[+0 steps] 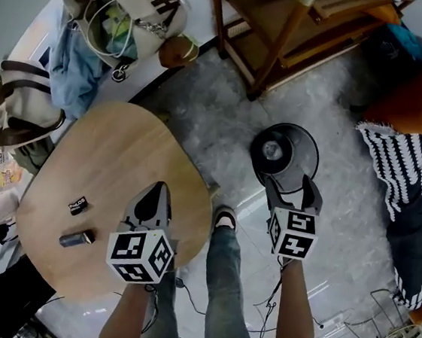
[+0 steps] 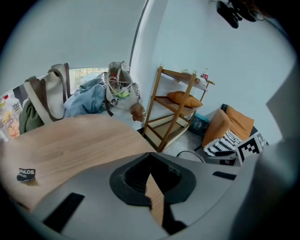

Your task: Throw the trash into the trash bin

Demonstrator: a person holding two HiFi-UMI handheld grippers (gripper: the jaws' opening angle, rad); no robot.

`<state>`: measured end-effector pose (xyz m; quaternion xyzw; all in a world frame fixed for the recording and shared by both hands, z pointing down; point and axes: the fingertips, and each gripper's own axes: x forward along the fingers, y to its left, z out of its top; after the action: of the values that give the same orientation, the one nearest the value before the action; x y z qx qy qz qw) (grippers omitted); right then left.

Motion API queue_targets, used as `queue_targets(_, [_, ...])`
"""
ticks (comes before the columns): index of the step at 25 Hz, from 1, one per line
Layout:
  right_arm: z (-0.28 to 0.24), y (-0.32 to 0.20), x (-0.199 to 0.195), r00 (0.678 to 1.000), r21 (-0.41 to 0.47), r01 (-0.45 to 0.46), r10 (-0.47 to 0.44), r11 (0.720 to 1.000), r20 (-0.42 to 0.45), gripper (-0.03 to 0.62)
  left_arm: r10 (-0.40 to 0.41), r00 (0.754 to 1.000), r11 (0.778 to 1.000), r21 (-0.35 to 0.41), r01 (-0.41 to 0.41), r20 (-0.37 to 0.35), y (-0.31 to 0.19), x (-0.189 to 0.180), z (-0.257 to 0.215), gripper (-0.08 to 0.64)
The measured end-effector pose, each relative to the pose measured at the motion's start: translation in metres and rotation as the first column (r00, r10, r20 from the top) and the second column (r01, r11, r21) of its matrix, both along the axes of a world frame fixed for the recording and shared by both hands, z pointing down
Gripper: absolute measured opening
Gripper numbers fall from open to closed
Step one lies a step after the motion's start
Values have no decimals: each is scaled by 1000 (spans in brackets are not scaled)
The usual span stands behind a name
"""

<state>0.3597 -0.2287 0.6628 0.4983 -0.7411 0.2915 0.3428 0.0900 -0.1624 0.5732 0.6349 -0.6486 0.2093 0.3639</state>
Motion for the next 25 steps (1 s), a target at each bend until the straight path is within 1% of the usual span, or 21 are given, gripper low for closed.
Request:
queue_targets(4, [-25,7,-37,997,23,71,-71,997,13,379,-53,999,999,11,53,-7,19,-26,-10,14])
queue_targets(8, [-49,22,-89,987,42,153,-155,987,36,377,-120,993,993,19,120,-9,48,-63,-22,14])
queue_targets(13, [-71,48,-162,963,61,262,-265,963,52,377,-225,974,974,19,225,0,99,-121,-34,14])
queue_targets(16, [-85,63,-204,943,74,323,-328,943,58,377,-275,961,961,15,275,5,130,-152,-40,12])
queue_targets(19, [-95,84,-247,913,81,398,-403,914,64,377,-335,942,942,14,335,0,163,-180,-45,14])
queue_targets(21, [-100,101,-276,884,75,458,-462,886,68,377,-382,924,924,8,382,-6,186,-199,-47,13])
queue_targets(23, [-105,121,-306,846,70,525,-529,848,68,377,-429,903,903,5,429,-8,210,-216,-50,13])
queue_targets(25, [-108,142,-335,800,70,593,-597,802,64,377,-474,880,880,6,474,-12,233,-232,-52,14])
